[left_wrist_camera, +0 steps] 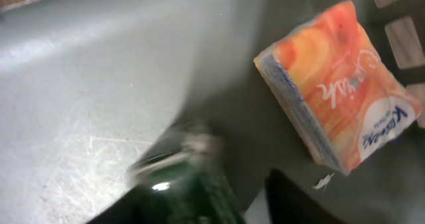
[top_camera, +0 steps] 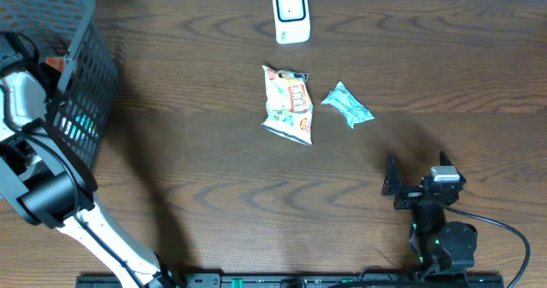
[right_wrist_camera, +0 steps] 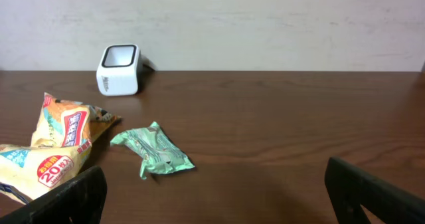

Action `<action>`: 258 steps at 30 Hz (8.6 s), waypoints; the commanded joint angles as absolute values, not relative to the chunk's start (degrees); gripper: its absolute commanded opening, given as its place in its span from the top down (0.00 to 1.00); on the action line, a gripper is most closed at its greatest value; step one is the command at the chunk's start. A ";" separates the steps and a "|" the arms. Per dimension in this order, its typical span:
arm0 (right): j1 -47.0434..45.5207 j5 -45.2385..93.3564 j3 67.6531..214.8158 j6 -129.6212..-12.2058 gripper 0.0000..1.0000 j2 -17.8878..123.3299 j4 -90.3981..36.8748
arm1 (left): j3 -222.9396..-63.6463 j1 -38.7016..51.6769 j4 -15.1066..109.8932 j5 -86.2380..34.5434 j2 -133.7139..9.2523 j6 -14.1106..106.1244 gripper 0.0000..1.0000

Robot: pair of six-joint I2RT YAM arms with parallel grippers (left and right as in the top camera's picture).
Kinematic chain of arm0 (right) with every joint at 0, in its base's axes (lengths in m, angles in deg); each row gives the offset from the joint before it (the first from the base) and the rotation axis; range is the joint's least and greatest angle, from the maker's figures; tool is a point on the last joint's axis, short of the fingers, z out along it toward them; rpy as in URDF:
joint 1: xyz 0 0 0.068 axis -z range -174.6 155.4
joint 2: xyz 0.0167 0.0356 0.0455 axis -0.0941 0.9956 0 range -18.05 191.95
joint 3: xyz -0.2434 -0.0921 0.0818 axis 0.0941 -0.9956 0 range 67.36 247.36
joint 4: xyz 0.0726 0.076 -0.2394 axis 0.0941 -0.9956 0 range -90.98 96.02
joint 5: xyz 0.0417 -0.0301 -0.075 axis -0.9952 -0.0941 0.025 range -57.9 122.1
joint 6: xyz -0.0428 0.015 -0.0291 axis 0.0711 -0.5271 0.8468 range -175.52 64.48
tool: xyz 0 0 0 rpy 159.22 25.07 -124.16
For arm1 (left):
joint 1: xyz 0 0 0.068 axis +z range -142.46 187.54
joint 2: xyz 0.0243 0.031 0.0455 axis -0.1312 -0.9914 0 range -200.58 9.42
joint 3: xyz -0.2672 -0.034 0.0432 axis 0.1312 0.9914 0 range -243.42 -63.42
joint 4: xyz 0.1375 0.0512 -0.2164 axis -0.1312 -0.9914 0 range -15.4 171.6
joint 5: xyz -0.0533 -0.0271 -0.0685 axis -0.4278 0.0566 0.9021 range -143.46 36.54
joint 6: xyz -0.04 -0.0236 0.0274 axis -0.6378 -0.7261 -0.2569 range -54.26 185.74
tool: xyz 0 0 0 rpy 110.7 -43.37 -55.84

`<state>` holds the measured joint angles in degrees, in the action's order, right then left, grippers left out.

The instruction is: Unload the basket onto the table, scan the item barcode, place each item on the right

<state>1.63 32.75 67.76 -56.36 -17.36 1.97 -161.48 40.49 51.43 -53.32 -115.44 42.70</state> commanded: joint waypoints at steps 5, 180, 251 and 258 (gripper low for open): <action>2.00 32.57 67.67 -56.53 0.01 -17.69 1.73 | -161.15 40.75 50.35 -53.04 -115.27 42.59 0.73; 2.00 32.59 67.67 -56.53 0.01 -17.69 1.73 | -155.34 -3.62 45.98 -52.08 -103.35 51.77 0.29; 2.00 32.59 67.67 -56.53 0.01 -17.69 1.73 | -153.63 -10.46 46.09 -40.67 -115.16 56.75 0.92; 2.00 32.59 67.67 -56.53 0.01 -17.69 1.73 | -154.11 -9.92 46.92 -42.57 -115.11 56.71 0.92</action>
